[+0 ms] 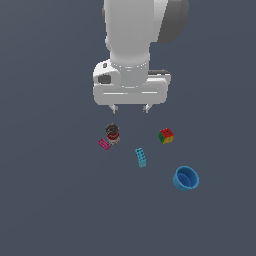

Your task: Pick up a designated object from a clutter of objects.

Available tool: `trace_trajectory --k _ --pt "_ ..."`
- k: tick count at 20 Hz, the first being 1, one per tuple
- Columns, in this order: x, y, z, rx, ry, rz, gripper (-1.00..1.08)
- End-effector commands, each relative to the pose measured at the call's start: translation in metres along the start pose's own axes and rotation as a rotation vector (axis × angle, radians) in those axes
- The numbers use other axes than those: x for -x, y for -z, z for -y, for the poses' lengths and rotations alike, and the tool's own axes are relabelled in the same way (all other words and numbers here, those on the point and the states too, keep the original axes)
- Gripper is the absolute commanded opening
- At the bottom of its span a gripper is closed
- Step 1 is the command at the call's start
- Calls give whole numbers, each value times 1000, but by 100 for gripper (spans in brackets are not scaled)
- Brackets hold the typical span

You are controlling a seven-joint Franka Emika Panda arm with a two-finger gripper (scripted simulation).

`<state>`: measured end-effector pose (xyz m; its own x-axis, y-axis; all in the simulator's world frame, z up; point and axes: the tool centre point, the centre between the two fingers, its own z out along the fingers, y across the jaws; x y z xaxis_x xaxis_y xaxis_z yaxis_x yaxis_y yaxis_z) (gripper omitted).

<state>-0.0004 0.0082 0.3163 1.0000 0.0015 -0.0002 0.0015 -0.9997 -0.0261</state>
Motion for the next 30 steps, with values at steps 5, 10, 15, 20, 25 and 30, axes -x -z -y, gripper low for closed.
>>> trace_trajectory --k 5,10,15,20,25,30 --pt "-1 -6 -9 7 -8 4 100" --pt "0 -13 -28 20 -26 12 100" --pt "-1 -14 -27 20 -25 12 100" --pt "-6 -29 -23 24 -10 11 100" --pt "-14 -58 -15 29 20 10 100" --pt "-22 -103 -1 34 64 9 100"
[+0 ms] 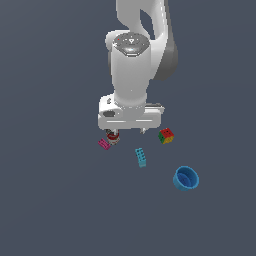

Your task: Pick up a designated object from a clutter of objects.

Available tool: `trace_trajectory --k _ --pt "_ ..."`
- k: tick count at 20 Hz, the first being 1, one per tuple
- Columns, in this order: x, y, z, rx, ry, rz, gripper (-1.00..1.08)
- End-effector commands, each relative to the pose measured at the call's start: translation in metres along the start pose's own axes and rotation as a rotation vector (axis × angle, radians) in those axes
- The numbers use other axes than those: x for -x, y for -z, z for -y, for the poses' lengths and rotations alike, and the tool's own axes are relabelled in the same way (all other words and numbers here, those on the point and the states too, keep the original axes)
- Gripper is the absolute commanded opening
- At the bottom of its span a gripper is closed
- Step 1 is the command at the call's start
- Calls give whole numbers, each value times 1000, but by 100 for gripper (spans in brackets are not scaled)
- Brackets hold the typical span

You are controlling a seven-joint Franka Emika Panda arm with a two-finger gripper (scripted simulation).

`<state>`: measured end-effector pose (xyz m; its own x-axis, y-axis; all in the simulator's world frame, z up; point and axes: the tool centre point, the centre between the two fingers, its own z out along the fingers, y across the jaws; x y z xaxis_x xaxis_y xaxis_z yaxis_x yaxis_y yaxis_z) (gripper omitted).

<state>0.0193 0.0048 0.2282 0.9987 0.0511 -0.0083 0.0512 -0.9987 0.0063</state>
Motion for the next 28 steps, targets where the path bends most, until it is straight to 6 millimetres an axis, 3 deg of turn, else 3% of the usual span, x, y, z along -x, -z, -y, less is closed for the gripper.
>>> trace_trajectory --k 1,7,13,18,28 --pt "-4 -25 9 2 26 -1 100" --pt "-8 -89 32 2 92 -4 100" --pt "-5 -132 49 -2 137 -7 100" --pt "-2 -151 56 -5 157 -8 100" --pt "-1 -163 58 -5 161 -7 100"
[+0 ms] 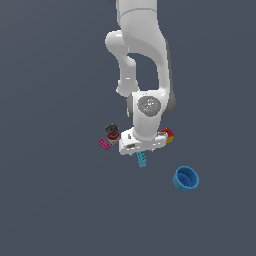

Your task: Pick up a designated object from a clutter of objects.

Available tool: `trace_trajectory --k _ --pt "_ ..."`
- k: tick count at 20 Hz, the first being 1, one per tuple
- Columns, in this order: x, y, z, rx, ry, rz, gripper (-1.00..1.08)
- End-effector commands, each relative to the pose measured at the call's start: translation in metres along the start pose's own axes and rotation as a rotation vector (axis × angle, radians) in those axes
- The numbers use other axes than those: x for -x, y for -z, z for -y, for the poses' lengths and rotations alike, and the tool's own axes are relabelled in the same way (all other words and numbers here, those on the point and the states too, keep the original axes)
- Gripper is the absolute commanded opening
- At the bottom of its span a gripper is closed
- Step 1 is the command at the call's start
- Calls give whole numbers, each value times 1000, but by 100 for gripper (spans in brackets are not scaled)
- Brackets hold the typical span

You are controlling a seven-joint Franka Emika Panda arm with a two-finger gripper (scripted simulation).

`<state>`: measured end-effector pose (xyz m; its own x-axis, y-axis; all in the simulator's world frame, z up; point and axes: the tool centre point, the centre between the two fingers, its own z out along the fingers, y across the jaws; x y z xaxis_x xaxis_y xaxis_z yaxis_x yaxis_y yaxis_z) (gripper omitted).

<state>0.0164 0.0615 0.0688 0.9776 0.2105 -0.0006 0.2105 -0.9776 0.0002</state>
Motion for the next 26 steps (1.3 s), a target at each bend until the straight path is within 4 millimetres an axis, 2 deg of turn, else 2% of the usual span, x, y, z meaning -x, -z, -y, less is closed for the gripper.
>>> trace_trajectory --k 1,8,13,14,26 --pt "1 -7 0 0 0 1 100" --pt "1 -40 0 0 1 0 100" --pt "0 -47 1 0 2 -1 100" --pt "0 -47 1 0 2 -1 -100" --pt "1 -45 1 0 2 -1 -100"
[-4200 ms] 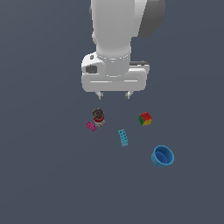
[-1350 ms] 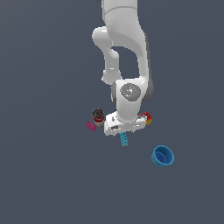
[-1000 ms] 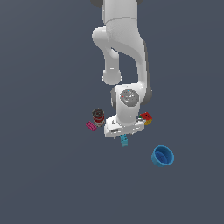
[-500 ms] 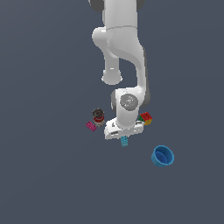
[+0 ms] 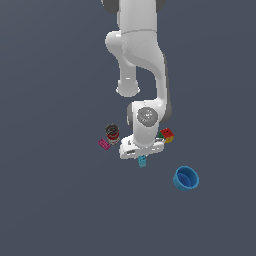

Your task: Pick up a designated object from a clutter of objects.

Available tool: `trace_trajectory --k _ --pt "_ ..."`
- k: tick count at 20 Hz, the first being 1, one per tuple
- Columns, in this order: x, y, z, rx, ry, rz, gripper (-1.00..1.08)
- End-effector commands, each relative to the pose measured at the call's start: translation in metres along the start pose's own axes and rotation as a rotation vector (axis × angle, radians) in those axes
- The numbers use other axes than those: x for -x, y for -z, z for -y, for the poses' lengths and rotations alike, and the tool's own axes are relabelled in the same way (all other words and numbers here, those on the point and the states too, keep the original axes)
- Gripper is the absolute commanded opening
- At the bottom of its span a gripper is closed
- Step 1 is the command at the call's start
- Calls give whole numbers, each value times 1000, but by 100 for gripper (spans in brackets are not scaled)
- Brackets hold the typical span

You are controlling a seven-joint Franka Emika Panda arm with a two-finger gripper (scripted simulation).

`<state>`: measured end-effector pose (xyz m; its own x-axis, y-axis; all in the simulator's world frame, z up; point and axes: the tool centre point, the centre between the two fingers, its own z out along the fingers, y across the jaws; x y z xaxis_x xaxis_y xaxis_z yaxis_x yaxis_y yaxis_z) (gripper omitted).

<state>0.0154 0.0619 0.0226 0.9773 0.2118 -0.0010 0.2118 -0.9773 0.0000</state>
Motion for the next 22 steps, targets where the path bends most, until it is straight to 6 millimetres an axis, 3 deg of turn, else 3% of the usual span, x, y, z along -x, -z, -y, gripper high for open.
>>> trace_trajectory --k 1,6,11,16,22 --pt "0 2 1 0 0 -1 -100" --pt "0 17 8 0 0 -1 -100" --pt "0 44 21 0 0 -1 -100" --pt "0 86 41 1 0 -1 -100" --pt "0 151 72 2 1 -1 -100"
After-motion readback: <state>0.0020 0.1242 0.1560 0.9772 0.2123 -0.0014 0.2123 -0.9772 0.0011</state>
